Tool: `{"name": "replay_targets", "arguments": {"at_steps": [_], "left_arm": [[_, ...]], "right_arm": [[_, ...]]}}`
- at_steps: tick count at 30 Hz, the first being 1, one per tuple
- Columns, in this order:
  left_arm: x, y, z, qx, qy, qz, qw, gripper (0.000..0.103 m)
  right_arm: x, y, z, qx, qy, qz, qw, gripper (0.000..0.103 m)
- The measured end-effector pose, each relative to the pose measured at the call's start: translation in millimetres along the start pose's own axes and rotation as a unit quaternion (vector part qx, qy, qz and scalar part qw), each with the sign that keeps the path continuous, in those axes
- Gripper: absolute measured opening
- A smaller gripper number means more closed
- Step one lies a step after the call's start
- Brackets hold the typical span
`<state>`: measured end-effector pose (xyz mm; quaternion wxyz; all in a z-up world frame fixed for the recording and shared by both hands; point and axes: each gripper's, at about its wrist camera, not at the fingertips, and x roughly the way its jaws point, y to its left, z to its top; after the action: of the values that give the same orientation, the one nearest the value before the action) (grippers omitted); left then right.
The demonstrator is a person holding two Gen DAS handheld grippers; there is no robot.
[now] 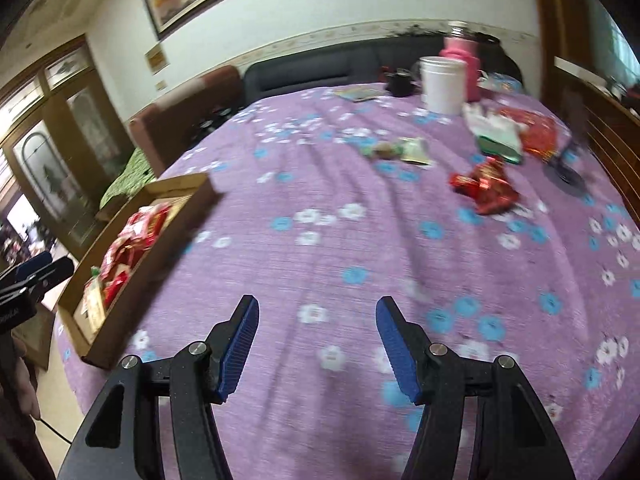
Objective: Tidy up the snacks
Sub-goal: 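Move both tools back over the remaining snacks on the table, then grasp the cream wrapped snack with left tool while right tool grasps red foil sweet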
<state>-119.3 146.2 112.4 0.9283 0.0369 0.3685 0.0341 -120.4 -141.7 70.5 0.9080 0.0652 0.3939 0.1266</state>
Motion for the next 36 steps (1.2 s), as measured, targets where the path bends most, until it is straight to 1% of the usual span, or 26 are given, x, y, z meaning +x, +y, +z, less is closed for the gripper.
{"name": "replay_targets", "arguments": {"at_steps": [7,11,14,17,19,21,23,26,31,34,36], "left_arm": [[10,-17,0,0.015,0.016,-0.018,0.9996,0.084],[13,-20,-3,0.015,0.022,-0.038,0.9989,0.084],[15,-25,-7,0.016,0.025,-0.068,0.9973,0.084],[18,-35,-9,0.024,0.037,-0.111,0.9928,0.084],[18,-42,-12,0.028,0.047,-0.157,0.9861,0.084],[19,-50,-14,0.031,0.051,-0.184,0.9812,0.086],[19,-55,-17,0.032,0.052,-0.194,0.9791,0.087],[21,-59,-20,0.028,0.063,-0.212,0.9749,0.087],[20,-51,-22,0.018,0.066,-0.214,0.9745,0.087],[18,-41,-21,0.011,0.059,-0.215,0.9747,0.087],[17,-35,-20,0.008,0.052,-0.215,0.9753,0.087]], "right_arm": [[-6,-41,-6,0.034,-0.001,-0.027,0.999,0.065],[-9,-63,-12,0.056,0.002,-0.043,0.997,0.065],[-12,-78,-18,0.074,0.006,-0.056,0.996,0.065],[-16,-89,-21,0.079,0.009,-0.071,0.994,0.065],[-17,-95,-16,0.080,0.011,-0.081,0.993,0.065],[-18,-97,-4,0.075,0.006,-0.089,0.993,0.065],[-17,-94,19,0.060,-0.008,-0.096,0.994,0.065],[-4,-89,49,0.052,-0.015,-0.092,0.994,0.065],[39,-91,98,0.068,0.001,-0.082,0.994,0.065],[63,-96,124,0.079,0.014,-0.088,0.993,0.065],[78,-95,138,0.074,0.027,-0.094,0.992,0.064]]}}
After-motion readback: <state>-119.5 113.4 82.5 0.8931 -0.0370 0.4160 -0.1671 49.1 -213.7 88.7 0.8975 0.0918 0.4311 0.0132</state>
